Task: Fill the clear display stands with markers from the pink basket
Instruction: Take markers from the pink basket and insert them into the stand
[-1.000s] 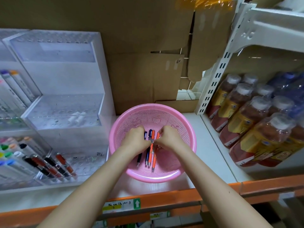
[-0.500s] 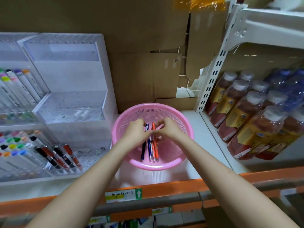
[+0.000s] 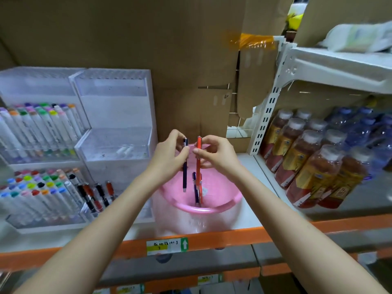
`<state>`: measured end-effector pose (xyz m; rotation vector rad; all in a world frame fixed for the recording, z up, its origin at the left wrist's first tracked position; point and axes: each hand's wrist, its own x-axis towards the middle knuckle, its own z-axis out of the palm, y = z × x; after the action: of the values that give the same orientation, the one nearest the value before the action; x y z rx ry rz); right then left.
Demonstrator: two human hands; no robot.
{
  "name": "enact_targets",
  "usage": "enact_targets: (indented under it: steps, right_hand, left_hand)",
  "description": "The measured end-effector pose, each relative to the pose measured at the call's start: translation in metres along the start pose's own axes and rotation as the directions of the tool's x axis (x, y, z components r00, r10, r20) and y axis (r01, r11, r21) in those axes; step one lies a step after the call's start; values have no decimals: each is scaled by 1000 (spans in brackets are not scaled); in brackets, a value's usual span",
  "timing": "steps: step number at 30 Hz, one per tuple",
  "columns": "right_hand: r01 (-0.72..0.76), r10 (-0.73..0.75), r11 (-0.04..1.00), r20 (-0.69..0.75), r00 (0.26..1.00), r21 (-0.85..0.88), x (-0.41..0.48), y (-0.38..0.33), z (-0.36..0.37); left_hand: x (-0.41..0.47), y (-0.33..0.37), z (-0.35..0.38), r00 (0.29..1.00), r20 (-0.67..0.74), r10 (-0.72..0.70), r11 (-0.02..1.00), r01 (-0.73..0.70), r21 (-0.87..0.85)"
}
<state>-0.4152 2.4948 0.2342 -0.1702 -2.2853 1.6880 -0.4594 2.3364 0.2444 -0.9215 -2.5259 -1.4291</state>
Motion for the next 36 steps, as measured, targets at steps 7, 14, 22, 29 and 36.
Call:
enact_targets:
  steps: [7,14,22,29,36]
  right_hand:
    - [104,-105,993,29,994,61,-13,-35,31]
    - [118,-125,989,81,989,90,-27,-51,81]
    - [125,-127,992,60,990,29,-39,-54,121]
    - [136,-135,988,14,991,-76,-47,-55,137]
    - [200,-210,959,-27,977,-202,-53,-46,144]
  left_hand:
    - [-21,10,-53,997,-72,39,999,-40,-2]
    - [-46,-1,-97,993,-108,56,997,-50,53]
    - [-64,-16,-131,994,-104,-14,1000,16,20]
    - [-66,-26,-142,998,-68,-11,999,13,37]
    - [-74,-39,-143,999,-9,32,996,-31,81]
